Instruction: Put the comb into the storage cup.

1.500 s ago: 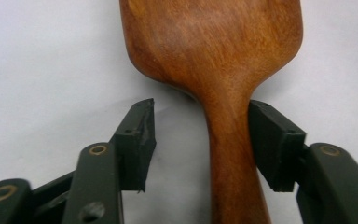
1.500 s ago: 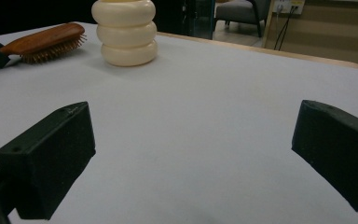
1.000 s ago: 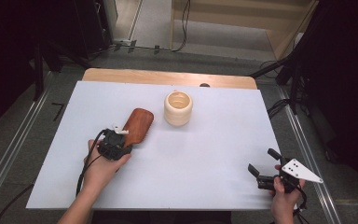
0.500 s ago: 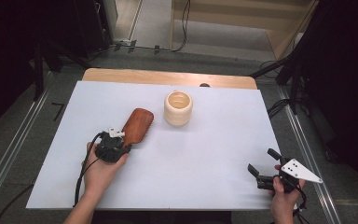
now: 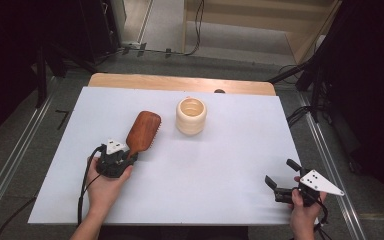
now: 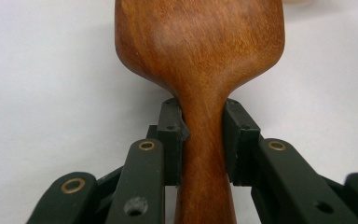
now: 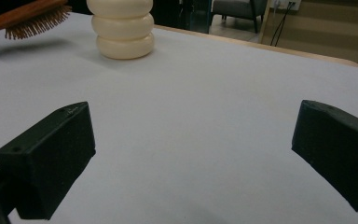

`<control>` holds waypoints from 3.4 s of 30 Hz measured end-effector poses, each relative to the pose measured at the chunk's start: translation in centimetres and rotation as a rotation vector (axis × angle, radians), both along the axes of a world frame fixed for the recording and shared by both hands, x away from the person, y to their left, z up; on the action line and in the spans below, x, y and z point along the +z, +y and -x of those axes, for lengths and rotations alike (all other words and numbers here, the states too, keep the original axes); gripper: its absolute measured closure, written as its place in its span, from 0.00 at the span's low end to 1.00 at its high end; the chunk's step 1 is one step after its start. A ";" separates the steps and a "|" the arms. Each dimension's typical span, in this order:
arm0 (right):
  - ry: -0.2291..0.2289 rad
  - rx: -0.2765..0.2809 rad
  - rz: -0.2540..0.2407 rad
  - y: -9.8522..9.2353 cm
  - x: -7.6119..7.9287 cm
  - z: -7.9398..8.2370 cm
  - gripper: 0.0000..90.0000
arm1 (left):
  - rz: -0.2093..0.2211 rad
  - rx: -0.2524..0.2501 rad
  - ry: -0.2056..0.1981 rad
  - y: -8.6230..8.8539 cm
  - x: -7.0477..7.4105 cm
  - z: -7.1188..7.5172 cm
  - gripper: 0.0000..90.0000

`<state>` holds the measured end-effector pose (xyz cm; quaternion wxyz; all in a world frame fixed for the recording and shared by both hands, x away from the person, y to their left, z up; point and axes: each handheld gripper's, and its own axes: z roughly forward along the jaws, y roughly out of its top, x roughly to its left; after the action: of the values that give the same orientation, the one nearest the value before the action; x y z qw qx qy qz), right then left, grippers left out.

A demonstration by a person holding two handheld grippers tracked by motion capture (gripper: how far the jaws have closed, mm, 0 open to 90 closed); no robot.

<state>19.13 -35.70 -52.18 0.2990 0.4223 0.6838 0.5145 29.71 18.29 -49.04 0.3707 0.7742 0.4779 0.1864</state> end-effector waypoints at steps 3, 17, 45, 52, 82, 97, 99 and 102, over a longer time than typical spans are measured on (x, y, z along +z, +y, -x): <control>0.001 0.000 0.004 0.0 0.1 0.0 0.00 | 0.017 0.004 -0.038 0.2 0.4 0.4 0.81; 0.000 0.060 0.014 1.8 2.0 -0.2 0.00 | 0.099 -0.004 -0.115 1.0 1.7 1.3 0.80; -0.038 0.142 0.024 10.6 9.2 -4.1 0.00 | 0.182 -0.089 -0.237 0.6 3.0 2.7 0.80; -0.034 0.173 -0.001 12.7 9.7 -5.0 0.00 | 0.187 -0.105 -0.235 0.2 3.2 2.8 0.80; 0.060 0.350 -0.098 19.6 9.8 -5.1 0.00 | 0.250 -0.223 -0.300 -3.7 3.2 5.6 0.80; 0.091 0.385 -0.177 20.9 9.6 -4.8 0.00 | 0.247 -0.294 -0.328 -5.9 3.2 7.0 0.80; 0.095 0.384 -0.191 20.9 9.6 -4.8 0.00 | 0.255 -0.307 -0.331 -6.1 2.9 7.1 0.80; 0.102 0.382 -0.212 21.0 9.6 -4.8 0.00 | 0.250 -0.317 -0.327 -6.3 2.6 7.2 0.80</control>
<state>23.97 -14.72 -42.57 0.1150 0.3397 0.7078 0.6086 22.51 12.00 -46.46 0.5604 0.7473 0.3035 0.1881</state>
